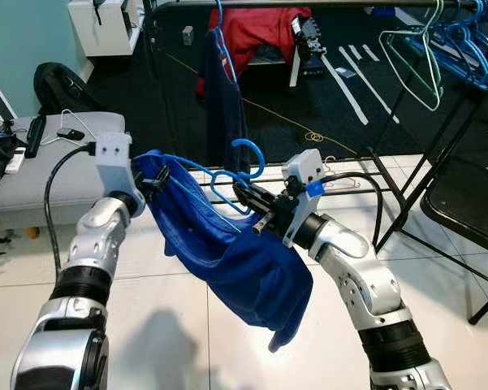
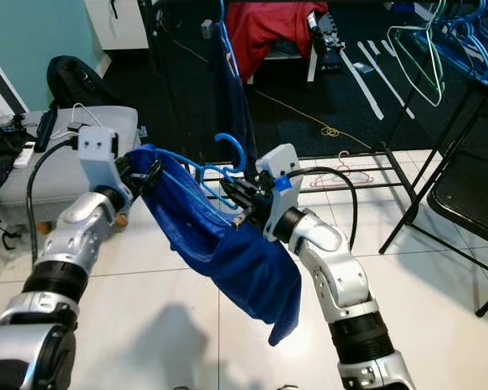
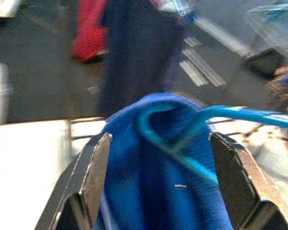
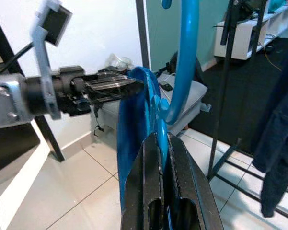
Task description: Hang hanger
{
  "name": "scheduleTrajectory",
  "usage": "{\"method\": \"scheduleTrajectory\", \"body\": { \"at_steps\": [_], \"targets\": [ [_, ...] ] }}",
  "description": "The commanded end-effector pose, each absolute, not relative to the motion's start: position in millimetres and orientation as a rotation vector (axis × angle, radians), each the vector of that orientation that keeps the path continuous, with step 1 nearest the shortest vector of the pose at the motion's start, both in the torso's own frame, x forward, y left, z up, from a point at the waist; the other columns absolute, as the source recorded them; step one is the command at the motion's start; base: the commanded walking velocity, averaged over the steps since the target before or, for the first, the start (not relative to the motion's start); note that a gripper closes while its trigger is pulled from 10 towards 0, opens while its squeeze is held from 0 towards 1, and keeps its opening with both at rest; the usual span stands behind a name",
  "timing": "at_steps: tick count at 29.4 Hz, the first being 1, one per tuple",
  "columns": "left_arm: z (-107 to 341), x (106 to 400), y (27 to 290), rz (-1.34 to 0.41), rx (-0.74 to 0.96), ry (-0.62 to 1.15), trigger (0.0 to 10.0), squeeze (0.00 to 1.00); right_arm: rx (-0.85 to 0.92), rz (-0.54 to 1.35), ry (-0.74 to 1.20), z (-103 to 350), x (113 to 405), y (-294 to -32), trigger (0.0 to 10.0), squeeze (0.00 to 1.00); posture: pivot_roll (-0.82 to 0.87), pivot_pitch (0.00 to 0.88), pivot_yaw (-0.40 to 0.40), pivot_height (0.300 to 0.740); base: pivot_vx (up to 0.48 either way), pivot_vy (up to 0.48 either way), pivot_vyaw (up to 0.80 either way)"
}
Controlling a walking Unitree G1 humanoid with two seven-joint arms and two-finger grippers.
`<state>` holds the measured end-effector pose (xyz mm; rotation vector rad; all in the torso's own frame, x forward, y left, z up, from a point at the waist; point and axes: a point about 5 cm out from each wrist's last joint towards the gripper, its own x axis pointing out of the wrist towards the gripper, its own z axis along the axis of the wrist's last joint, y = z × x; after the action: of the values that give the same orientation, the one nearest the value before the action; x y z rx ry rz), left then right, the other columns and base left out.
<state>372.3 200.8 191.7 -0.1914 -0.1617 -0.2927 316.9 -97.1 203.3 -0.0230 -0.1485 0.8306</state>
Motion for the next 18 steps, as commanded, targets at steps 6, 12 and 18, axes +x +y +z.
{"method": "scheduleTrajectory", "body": {
  "at_steps": [6, 12, 18],
  "targets": [
    [185.3, 363.7, 190.0, -0.447, -0.162, -0.147, 10.0, 0.00, -0.028, 0.831, -0.164, 204.8, 314.4, -97.3, 10.0, 0.00, -0.05, 0.129, 0.051, 0.740, 0.000, 0.000, 0.00],
    [172.7, 365.6, 187.8, -0.421, -0.088, -0.094, 10.0, 0.00, -0.029, 0.830, -0.162, 204.9, 314.3, -97.2, 10.0, 0.00, -0.05, 0.130, 0.052, 0.740, 0.000, 0.000, 0.00],
    [168.4, 368.1, 194.0, -0.335, -0.014, -0.071, 10.0, 0.00, -0.031, 0.831, -0.162, 205.1, 314.0, -97.2, 10.0, 0.00, -0.05, 0.132, 0.052, 0.740, 0.000, 0.000, 0.00]
  ]
}}
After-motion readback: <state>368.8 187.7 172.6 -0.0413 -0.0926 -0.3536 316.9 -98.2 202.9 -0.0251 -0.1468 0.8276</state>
